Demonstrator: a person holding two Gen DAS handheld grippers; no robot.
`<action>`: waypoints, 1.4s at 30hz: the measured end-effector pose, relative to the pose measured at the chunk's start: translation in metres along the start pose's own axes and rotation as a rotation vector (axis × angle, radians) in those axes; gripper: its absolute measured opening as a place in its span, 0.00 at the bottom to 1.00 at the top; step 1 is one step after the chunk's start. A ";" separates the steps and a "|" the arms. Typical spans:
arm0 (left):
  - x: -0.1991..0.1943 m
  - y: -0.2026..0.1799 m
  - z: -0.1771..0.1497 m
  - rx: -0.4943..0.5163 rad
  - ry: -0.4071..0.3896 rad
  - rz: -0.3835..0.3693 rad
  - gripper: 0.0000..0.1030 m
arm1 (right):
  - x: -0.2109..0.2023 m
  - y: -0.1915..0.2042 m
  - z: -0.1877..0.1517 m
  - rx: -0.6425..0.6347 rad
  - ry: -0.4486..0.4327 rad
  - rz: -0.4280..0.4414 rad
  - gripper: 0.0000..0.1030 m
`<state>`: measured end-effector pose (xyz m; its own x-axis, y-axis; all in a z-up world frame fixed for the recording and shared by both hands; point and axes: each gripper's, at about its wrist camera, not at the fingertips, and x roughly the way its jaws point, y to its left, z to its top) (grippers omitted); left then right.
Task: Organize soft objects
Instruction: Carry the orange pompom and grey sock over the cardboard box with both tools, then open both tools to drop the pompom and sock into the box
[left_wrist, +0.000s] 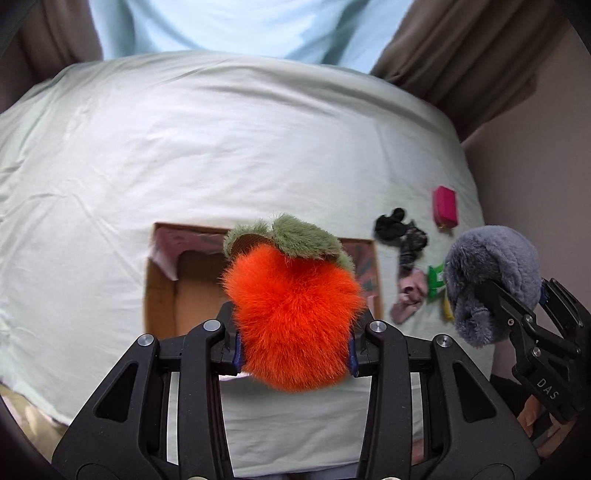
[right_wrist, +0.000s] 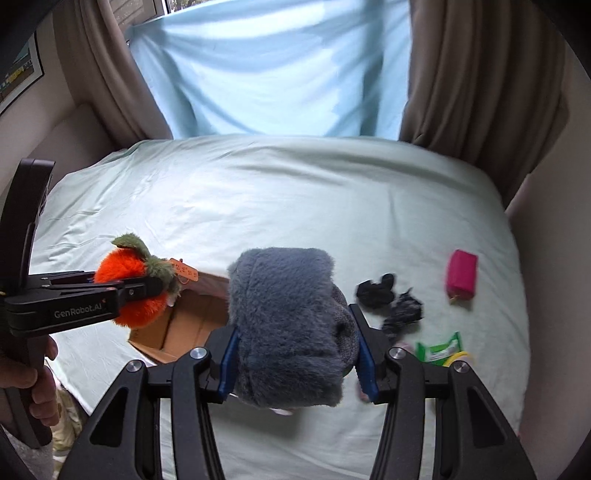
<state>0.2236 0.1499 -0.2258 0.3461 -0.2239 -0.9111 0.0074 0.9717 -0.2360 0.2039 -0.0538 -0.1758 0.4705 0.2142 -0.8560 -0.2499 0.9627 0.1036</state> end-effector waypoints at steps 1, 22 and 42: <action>0.003 0.013 0.000 -0.005 0.010 0.007 0.34 | 0.012 0.011 0.001 0.012 0.025 0.009 0.47; 0.134 0.098 -0.004 0.171 0.275 0.025 0.34 | 0.181 0.067 -0.011 0.289 0.386 -0.068 0.47; 0.158 0.063 -0.021 0.385 0.246 0.054 1.00 | 0.231 0.053 -0.015 0.311 0.447 -0.040 0.86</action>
<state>0.2596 0.1738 -0.3919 0.1233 -0.1379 -0.9827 0.3597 0.9292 -0.0853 0.2863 0.0447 -0.3760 0.0519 0.1508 -0.9872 0.0550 0.9866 0.1536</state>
